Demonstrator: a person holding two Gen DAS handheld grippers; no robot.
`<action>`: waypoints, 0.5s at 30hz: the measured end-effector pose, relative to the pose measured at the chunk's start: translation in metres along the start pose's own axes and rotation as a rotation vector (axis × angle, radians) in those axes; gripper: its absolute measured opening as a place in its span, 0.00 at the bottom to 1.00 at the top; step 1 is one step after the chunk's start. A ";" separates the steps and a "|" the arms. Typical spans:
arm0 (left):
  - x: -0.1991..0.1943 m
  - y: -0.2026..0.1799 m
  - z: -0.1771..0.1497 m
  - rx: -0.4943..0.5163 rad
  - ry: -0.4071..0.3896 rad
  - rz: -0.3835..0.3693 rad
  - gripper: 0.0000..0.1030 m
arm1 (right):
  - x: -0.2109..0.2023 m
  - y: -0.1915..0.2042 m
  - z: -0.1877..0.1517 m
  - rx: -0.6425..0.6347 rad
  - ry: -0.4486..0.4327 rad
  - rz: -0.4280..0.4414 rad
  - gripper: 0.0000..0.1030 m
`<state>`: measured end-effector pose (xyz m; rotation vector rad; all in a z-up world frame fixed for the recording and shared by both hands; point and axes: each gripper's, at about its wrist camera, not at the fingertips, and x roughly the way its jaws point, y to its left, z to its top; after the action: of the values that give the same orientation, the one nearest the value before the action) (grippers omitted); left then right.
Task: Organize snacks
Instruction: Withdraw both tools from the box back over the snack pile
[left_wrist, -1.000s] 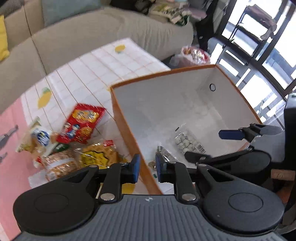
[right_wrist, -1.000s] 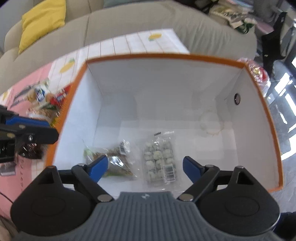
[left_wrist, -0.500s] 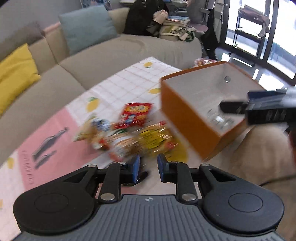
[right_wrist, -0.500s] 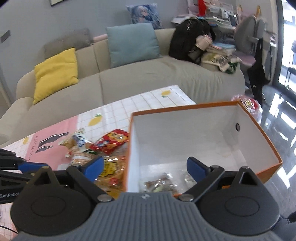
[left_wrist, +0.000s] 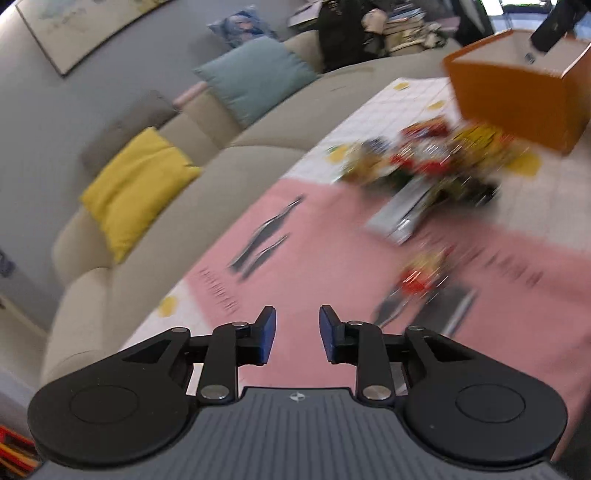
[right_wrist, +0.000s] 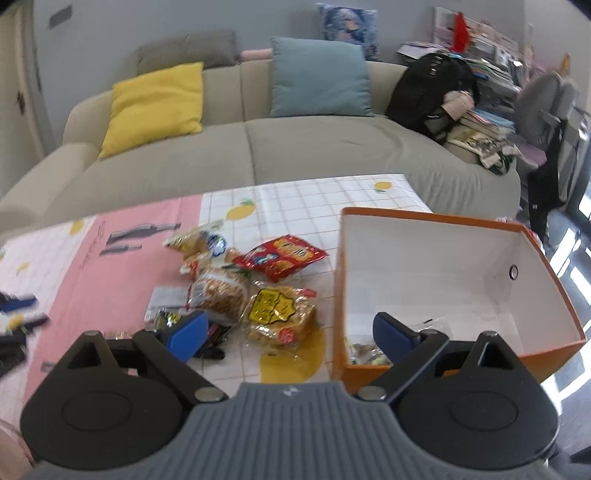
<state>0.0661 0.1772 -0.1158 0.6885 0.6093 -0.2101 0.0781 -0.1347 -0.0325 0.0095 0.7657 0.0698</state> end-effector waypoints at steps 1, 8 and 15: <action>-0.001 0.006 -0.009 0.004 -0.002 0.007 0.37 | 0.000 0.006 0.000 -0.014 0.003 -0.003 0.91; 0.010 0.022 -0.070 0.114 0.004 0.098 0.41 | 0.006 0.049 0.006 -0.101 0.034 -0.011 0.91; 0.019 0.020 -0.102 0.218 -0.019 0.138 0.42 | 0.010 0.082 0.009 -0.182 0.045 -0.016 0.91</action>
<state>0.0428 0.2592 -0.1785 0.9350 0.5225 -0.1557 0.0869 -0.0516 -0.0304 -0.1715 0.8016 0.1243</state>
